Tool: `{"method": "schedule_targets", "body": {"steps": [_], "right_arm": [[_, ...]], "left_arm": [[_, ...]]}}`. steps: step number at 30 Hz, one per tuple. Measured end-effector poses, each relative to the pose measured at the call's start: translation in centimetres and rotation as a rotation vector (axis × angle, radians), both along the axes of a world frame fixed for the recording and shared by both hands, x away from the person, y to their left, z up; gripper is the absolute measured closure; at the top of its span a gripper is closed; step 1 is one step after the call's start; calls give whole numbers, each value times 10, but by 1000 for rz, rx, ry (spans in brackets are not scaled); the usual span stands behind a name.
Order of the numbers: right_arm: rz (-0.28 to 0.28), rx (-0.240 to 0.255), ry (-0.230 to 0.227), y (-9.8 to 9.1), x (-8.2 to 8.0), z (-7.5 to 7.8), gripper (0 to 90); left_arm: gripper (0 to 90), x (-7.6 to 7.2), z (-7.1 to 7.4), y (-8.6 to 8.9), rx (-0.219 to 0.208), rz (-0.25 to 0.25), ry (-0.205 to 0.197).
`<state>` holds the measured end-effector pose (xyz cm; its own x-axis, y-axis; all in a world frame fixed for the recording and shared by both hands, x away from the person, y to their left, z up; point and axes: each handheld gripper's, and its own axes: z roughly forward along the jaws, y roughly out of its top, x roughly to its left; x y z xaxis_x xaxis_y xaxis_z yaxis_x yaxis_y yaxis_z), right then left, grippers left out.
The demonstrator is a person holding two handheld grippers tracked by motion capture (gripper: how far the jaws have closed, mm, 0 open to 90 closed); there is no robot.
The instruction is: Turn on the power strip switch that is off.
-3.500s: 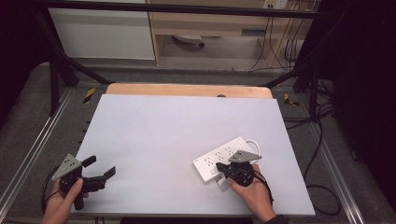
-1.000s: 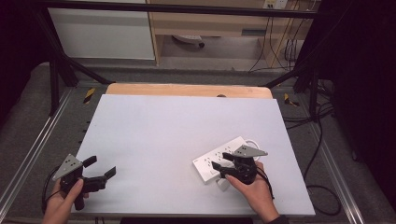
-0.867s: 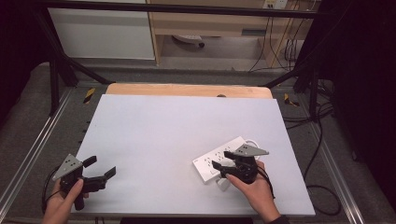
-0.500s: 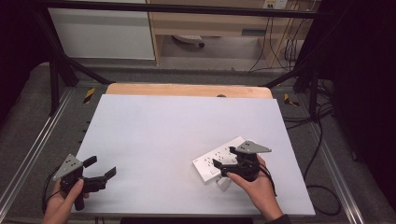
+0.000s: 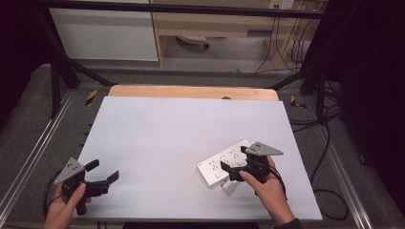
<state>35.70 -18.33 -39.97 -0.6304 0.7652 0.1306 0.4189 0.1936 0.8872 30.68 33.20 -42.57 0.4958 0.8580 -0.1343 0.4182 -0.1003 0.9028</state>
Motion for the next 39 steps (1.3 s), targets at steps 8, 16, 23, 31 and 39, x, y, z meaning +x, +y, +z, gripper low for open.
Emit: {"method": "schedule_targets", "body": {"steps": [8, 16, 23, 31, 39], "right_arm": [[-28, 27, -41, -16, -1, 7, 25], [-53, 37, -67, -33, -5, 11, 24], [-85, 52, -78, -48, -10, 14, 16], [-117, 73, -88, -69, -16, 15, 16], [-138, 92, -82, -88, -23, 12, 16]], "left_arm": [[62, 0, 0, 0, 1, -1, 0], [62, 0, 0, 0, 2, 1, 0], [61, 0, 0, 0, 1, 3, 3], [61, 0, 0, 0, 3, 4, 3], [61, -1, 0, 0, 3, 4, 3]]}}
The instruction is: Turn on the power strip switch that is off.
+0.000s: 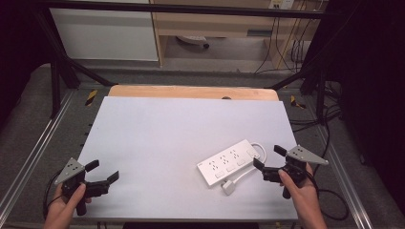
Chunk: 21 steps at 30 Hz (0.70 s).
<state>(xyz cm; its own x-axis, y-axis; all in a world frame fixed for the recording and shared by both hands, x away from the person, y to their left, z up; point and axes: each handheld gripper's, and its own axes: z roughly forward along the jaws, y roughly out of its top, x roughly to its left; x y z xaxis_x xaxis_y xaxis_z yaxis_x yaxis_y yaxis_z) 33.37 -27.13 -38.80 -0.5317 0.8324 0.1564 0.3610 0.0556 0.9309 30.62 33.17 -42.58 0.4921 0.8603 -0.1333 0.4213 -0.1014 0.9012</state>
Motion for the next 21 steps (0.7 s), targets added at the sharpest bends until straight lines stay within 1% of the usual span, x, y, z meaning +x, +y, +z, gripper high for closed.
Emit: {"method": "schedule_targets", "body": {"steps": [5, 6, 11, 21], "right_arm": [[-17, 13, 5, -13, -4, -5, 16], [-23, 22, 12, -15, -5, -6, 16], [-48, 30, 26, -28, -9, -12, 28], [-78, 20, 45, -48, -17, -26, 38]], "left_arm": [[61, 0, 0, 0, 0, 1, 0], [61, 0, 0, 0, 1, 1, 0], [61, 0, 0, 0, 0, 1, 0], [61, 0, 0, 0, 1, 1, 1]]}}
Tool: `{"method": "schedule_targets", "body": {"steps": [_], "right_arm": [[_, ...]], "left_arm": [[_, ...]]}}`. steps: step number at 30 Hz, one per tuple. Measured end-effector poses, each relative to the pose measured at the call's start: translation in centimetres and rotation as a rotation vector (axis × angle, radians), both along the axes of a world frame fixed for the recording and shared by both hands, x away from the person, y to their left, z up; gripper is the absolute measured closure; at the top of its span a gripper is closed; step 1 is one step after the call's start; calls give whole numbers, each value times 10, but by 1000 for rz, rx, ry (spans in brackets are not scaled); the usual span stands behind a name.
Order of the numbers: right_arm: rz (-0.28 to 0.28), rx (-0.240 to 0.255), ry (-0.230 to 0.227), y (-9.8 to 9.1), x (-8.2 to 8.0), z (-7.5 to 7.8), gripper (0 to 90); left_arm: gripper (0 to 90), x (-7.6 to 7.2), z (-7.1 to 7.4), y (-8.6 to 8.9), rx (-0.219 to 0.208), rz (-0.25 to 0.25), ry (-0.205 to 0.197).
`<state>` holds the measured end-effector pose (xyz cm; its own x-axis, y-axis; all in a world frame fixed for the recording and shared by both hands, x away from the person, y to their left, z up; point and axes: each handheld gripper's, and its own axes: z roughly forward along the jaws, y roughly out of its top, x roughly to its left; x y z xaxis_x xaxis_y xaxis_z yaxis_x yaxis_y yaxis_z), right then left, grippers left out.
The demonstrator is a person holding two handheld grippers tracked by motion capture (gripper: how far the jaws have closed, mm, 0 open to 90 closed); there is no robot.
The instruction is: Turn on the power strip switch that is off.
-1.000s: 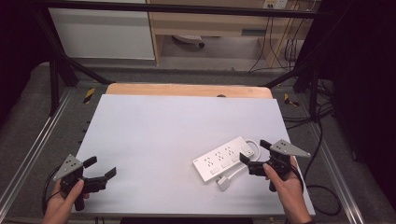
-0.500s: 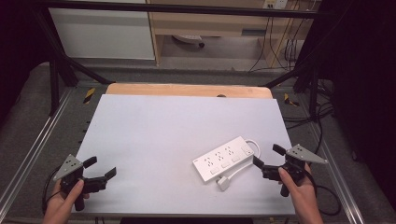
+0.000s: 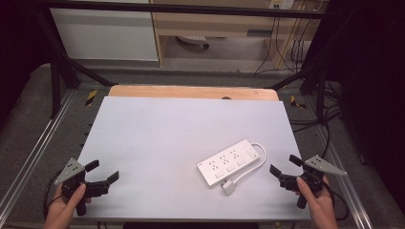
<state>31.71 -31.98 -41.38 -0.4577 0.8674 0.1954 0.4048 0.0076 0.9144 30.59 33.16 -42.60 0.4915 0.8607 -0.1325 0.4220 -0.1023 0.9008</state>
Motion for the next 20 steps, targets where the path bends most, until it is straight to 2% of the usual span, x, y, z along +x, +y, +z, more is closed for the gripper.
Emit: {"method": "schedule_targets", "body": {"steps": [9, 17, 20], "right_arm": [[13, -39, 22, -1, -2, -17, 35], [54, -116, 60, 8, 1, -31, 35], [67, -131, 82, 12, 4, -34, 34]], "left_arm": [[61, 0, 0, 0, 1, -1, 1], [61, 0, 0, 0, 4, -5, 0], [61, 0, 0, -1, 4, -6, 2]]}}
